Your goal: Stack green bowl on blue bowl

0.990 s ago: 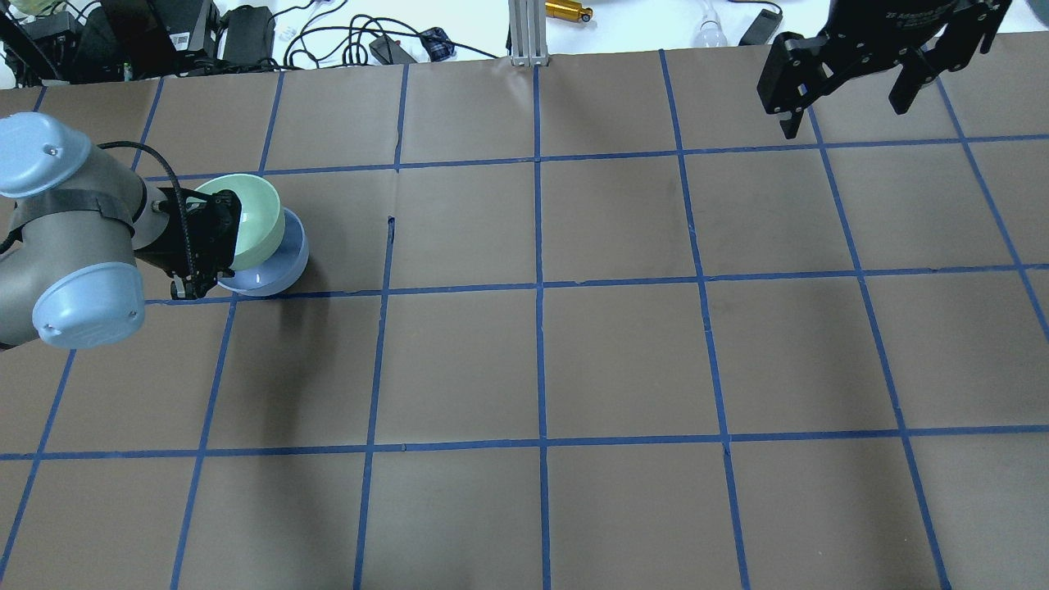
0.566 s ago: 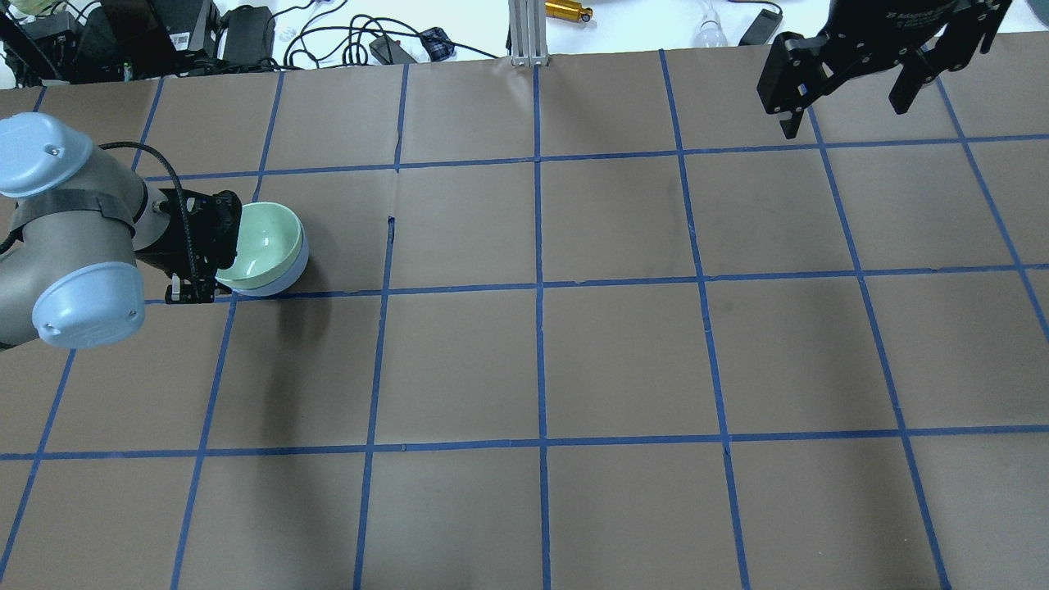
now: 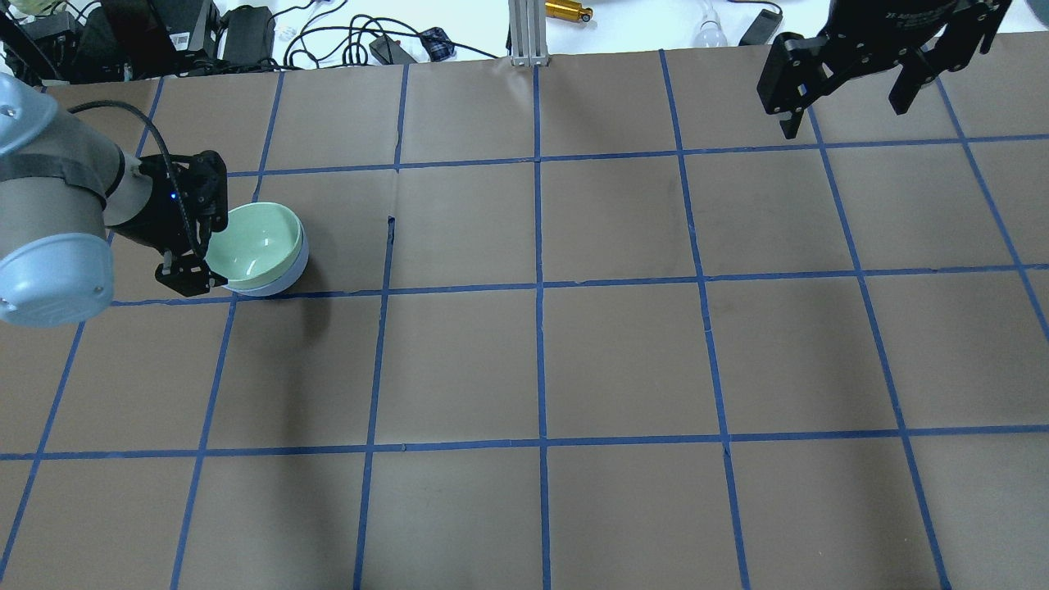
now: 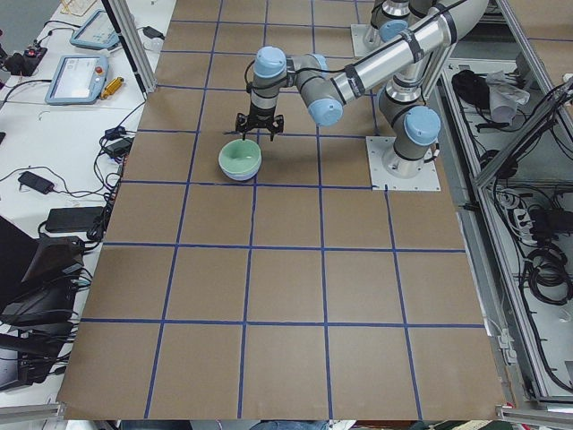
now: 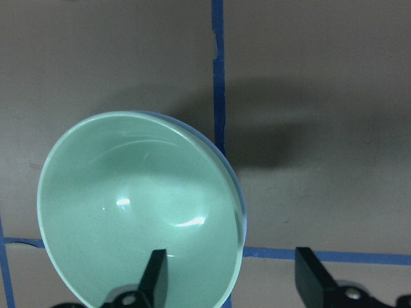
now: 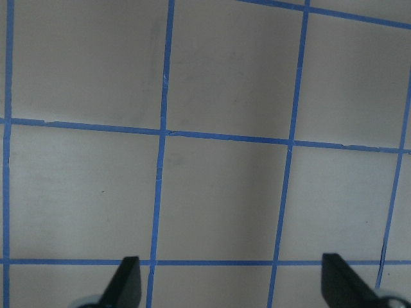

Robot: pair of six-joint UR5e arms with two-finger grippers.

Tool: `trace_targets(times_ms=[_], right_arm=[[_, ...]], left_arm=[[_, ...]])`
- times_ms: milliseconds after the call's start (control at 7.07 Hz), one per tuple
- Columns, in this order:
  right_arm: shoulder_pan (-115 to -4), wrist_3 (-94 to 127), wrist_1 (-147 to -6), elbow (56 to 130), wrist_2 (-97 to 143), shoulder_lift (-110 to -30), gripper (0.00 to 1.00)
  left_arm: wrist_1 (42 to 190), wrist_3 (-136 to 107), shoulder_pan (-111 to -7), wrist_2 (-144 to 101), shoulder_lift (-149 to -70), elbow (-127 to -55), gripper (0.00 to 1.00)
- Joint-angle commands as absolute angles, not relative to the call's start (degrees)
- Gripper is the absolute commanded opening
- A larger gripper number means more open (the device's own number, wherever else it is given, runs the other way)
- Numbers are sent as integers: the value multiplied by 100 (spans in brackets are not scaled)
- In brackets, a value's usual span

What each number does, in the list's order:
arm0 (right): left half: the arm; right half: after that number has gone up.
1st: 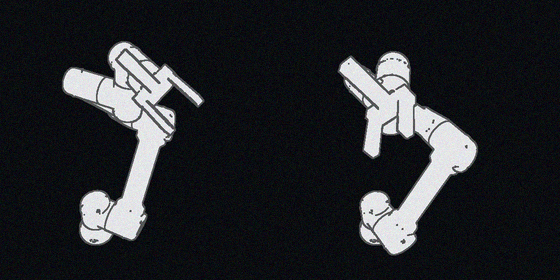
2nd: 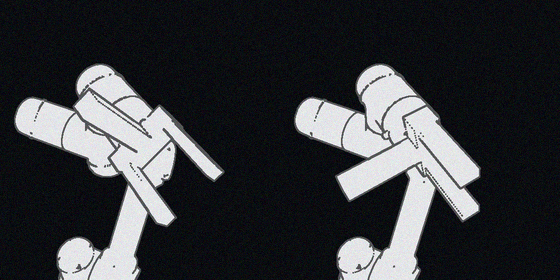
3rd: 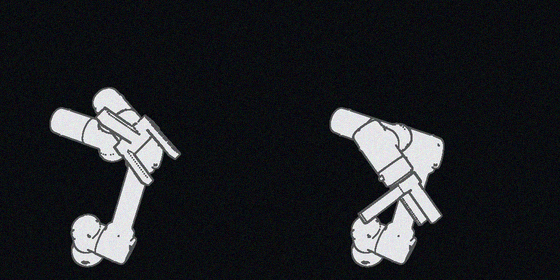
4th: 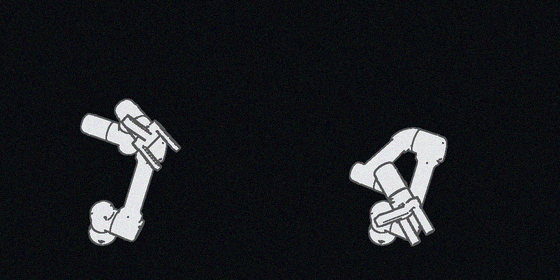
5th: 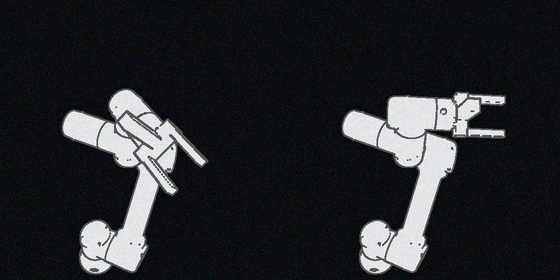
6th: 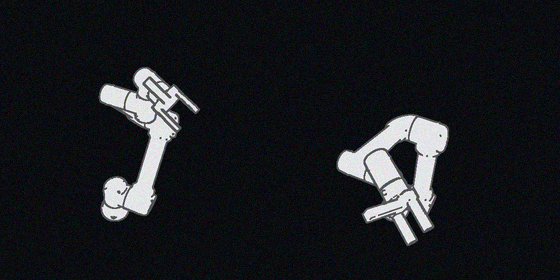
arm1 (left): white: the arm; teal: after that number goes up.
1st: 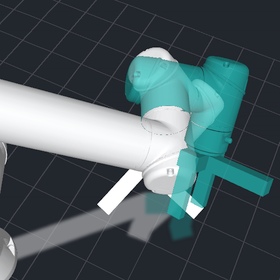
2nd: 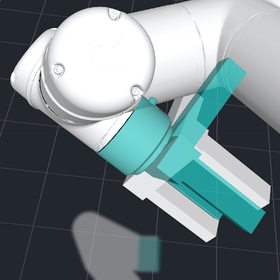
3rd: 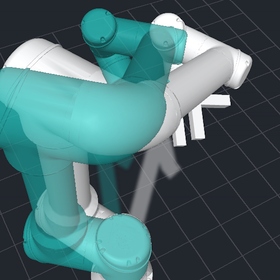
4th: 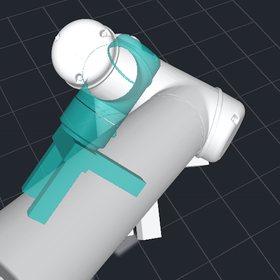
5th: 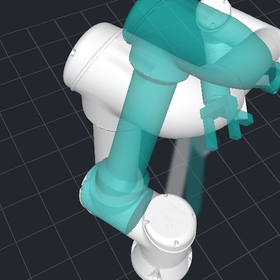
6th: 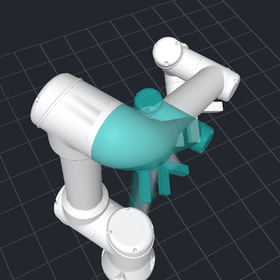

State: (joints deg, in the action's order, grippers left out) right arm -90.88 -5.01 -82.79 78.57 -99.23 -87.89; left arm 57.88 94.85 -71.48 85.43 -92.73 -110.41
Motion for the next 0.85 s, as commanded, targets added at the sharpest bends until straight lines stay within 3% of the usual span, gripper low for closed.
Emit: trace_targets(times_ms=[0,424,707], right_arm=[[-9088,-501,-8279,7857,-9923,-8789,100],[-9088,-501,-8279,7857,-9923,-8789,100],[-9088,-501,-8279,7857,-9923,-8789,100]], left_arm=[[6979,7734,-7565,8508,-9132,-10218,100],[8042,5982,-8023,8631,-9246,-9134,100],[8297,4589,-8147,8657,-9220,-9044,100]])
